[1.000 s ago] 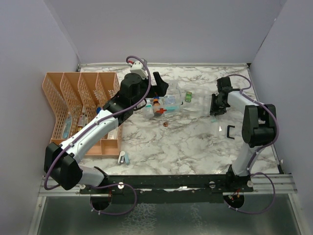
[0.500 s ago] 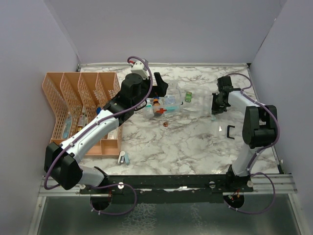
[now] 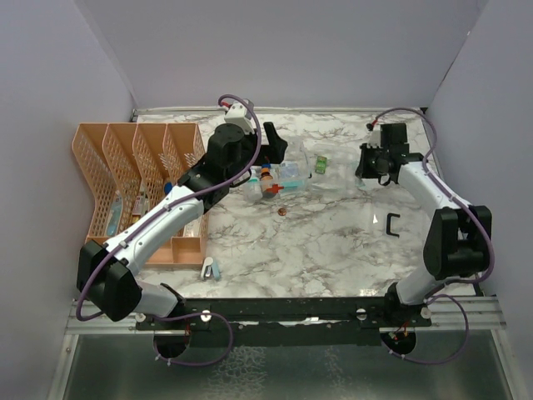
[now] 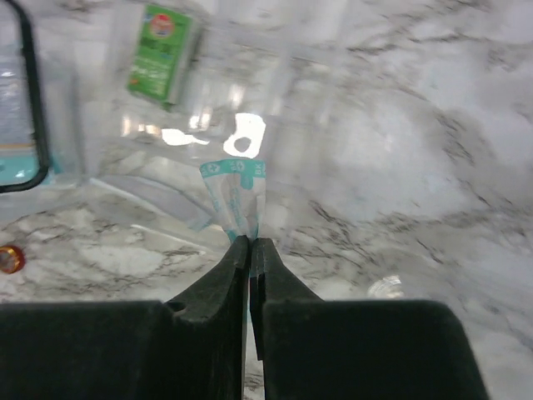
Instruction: Organize the medicine kit
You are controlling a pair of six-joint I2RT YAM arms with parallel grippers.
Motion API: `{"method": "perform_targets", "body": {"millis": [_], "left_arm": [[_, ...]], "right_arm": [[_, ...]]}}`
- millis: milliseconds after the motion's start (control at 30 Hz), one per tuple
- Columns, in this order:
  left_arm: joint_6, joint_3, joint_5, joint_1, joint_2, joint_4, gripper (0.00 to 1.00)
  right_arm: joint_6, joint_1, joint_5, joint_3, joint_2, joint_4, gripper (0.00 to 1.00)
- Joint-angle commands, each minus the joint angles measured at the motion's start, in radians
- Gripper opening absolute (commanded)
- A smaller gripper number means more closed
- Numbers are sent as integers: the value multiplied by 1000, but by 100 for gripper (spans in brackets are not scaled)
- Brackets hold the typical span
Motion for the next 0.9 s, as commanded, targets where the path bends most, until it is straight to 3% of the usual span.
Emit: {"method": "perform_targets", "body": {"millis": [0, 200, 567, 867], "left_arm": [[15, 43, -36, -6, 5, 15, 98], [24, 40, -44, -6, 4, 17, 98], [39, 54, -54, -7, 17, 18, 98], [37, 68, -55, -6, 40, 9, 98]], "right_arm": [[-158, 77, -262, -12, -1, 89, 3], [-316, 111, -321, -4, 23, 112, 1], [-672, 134, -233, 35, 104, 124, 3], [-784, 163, -269, 11, 133, 192, 4]]}}
